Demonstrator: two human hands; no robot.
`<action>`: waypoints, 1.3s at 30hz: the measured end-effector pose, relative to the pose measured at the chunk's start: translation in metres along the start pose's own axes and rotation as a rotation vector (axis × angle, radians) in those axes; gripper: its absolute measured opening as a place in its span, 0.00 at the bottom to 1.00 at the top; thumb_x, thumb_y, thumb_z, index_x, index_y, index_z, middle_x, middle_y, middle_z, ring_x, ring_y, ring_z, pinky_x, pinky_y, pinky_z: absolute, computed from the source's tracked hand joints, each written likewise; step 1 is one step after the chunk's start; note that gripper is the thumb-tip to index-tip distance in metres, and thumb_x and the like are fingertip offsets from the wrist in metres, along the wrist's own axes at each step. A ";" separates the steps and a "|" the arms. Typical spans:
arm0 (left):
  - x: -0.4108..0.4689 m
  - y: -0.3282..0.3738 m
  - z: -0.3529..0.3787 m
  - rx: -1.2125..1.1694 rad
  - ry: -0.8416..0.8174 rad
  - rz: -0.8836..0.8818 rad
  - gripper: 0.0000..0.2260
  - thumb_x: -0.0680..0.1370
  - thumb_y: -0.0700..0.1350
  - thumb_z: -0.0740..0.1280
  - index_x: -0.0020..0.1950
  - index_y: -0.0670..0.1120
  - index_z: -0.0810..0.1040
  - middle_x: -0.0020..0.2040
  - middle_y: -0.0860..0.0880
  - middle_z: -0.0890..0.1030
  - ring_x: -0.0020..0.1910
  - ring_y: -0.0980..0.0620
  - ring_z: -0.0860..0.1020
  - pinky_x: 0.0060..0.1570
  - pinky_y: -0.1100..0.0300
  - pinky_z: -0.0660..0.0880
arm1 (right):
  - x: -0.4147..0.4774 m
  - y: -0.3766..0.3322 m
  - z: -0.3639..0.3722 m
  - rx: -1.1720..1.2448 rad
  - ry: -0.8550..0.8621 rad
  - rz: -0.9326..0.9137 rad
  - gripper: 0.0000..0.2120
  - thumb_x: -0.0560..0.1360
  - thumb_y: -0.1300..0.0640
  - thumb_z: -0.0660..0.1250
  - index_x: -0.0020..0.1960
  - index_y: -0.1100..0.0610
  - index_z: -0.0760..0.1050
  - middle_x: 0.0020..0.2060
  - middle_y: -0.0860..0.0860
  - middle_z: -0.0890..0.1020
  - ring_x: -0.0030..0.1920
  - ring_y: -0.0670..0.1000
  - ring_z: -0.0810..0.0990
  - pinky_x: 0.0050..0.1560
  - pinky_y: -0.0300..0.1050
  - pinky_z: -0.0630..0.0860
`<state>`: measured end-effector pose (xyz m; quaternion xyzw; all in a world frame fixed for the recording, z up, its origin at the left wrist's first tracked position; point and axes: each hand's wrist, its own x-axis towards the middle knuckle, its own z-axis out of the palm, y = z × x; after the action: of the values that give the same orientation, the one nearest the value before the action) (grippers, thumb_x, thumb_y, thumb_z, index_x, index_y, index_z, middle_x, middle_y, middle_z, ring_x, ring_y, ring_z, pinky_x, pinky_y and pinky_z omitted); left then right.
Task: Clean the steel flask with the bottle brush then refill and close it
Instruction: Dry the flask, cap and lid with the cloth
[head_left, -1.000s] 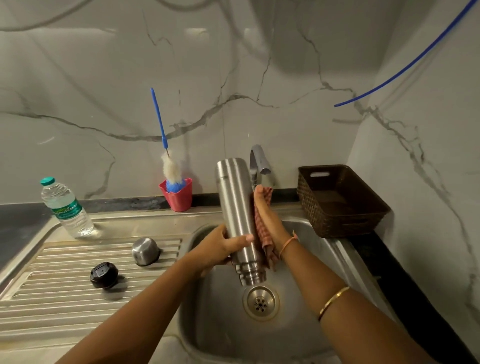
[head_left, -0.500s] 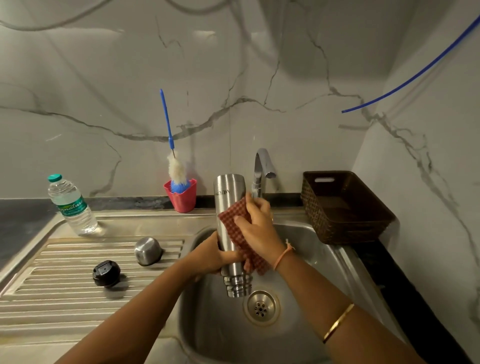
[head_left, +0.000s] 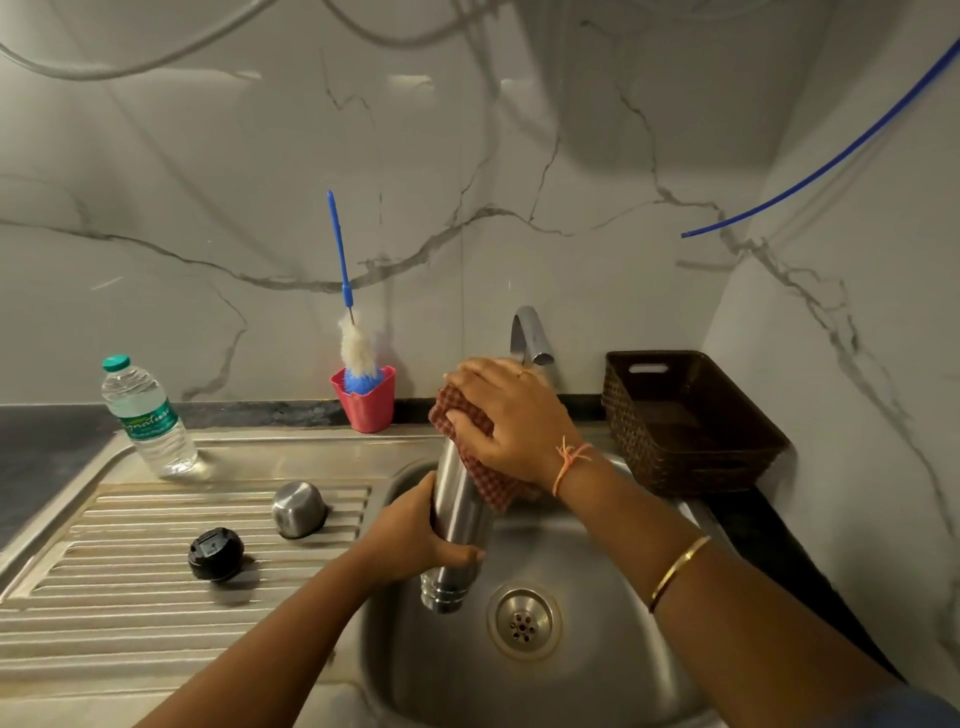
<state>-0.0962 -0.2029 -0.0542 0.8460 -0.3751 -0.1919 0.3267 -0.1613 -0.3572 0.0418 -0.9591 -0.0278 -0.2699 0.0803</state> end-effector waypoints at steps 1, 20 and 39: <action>-0.002 0.000 0.001 0.005 0.021 -0.001 0.41 0.61 0.57 0.78 0.69 0.53 0.63 0.59 0.55 0.75 0.55 0.57 0.75 0.56 0.61 0.75 | 0.004 -0.001 -0.005 0.050 -0.057 0.029 0.21 0.76 0.45 0.56 0.64 0.54 0.71 0.61 0.51 0.76 0.60 0.53 0.74 0.61 0.51 0.71; -0.001 0.032 0.022 -0.337 0.171 -0.064 0.38 0.54 0.59 0.78 0.60 0.53 0.70 0.51 0.56 0.80 0.49 0.58 0.79 0.51 0.58 0.78 | -0.015 -0.025 0.035 0.233 0.252 0.408 0.36 0.75 0.35 0.47 0.76 0.54 0.51 0.73 0.58 0.59 0.71 0.59 0.63 0.66 0.55 0.68; -0.011 0.043 -0.025 -0.682 -0.203 0.008 0.33 0.58 0.47 0.77 0.60 0.45 0.73 0.51 0.46 0.83 0.52 0.49 0.82 0.48 0.60 0.78 | -0.032 -0.019 0.023 1.202 -0.091 0.691 0.31 0.72 0.32 0.51 0.69 0.48 0.64 0.60 0.54 0.76 0.58 0.54 0.77 0.62 0.54 0.73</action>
<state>-0.1109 -0.2059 -0.0061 0.6633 -0.3233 -0.3880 0.5523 -0.1784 -0.3350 0.0080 -0.7127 0.1312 -0.1262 0.6774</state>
